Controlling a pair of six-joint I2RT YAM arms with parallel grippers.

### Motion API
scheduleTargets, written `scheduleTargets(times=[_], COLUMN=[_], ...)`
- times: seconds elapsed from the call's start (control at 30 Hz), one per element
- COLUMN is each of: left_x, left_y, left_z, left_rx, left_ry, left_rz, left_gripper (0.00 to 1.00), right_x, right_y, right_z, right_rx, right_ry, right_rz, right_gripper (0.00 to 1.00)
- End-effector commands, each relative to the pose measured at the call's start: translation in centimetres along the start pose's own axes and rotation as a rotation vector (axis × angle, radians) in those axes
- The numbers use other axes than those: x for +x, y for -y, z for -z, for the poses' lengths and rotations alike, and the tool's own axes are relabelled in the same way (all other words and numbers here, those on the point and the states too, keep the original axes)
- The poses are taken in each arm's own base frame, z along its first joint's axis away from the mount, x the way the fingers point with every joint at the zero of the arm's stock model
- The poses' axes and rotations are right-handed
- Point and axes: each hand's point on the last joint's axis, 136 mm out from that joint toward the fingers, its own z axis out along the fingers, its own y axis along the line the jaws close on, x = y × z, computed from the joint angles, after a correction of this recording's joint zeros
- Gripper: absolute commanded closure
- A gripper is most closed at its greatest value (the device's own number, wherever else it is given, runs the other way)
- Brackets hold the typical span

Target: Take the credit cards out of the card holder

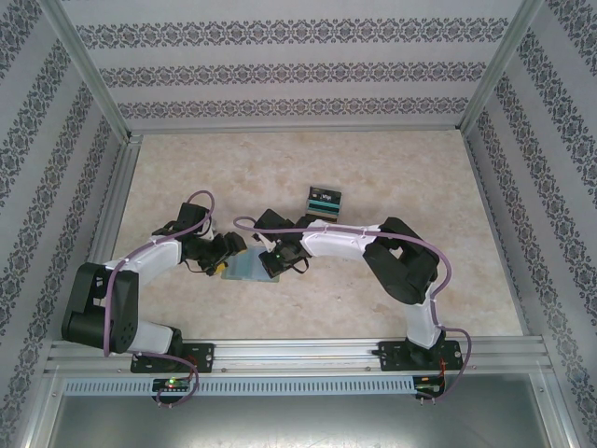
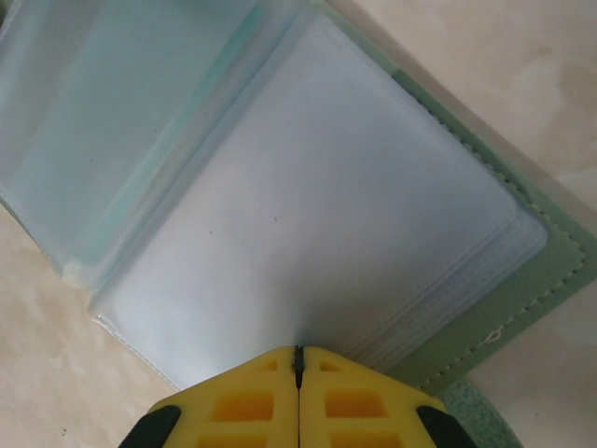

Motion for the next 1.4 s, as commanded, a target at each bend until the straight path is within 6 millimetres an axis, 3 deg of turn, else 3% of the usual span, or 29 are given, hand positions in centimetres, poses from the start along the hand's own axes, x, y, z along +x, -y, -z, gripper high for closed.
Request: scheduleTargets(times=[0.0,0.57,0.9,1.17,1.37], left_x=[-0.2,0.6,0.8,2.0,2.4], left_y=[0.7,1.8,5.1,6.8,7.6], left_z=[-0.1,-1.1,-0.2,-1.0,-1.6], left_rx=[0.042,0.108,0.251,0.279,0.268], left_ry=[-0.003,-0.061,-0.058,-0.100,-0.099], left_rz=[-0.022,-0.026,-0.086,-0.133,-0.159], left_gripper=[0.24,0.24,0.26,0.26,0.26], right_x=[0.9,0.9,0.5,-1.0,-1.5], right_y=[1.0,0.7,0.4,0.8,2.2], right_z=[-1.4,-1.4,-0.9,1.1,3.0], right_rx=[0.017,0.004,-0.005,-0.018,0.011], right_ry=[-0.039,-0.045,-0.020,0.073,0.153], right_rz=[-0.036,-0.045,-0.054,-0.089,-0.143], right_gripper=[0.92,0.92,0.92,0.92,0.91])
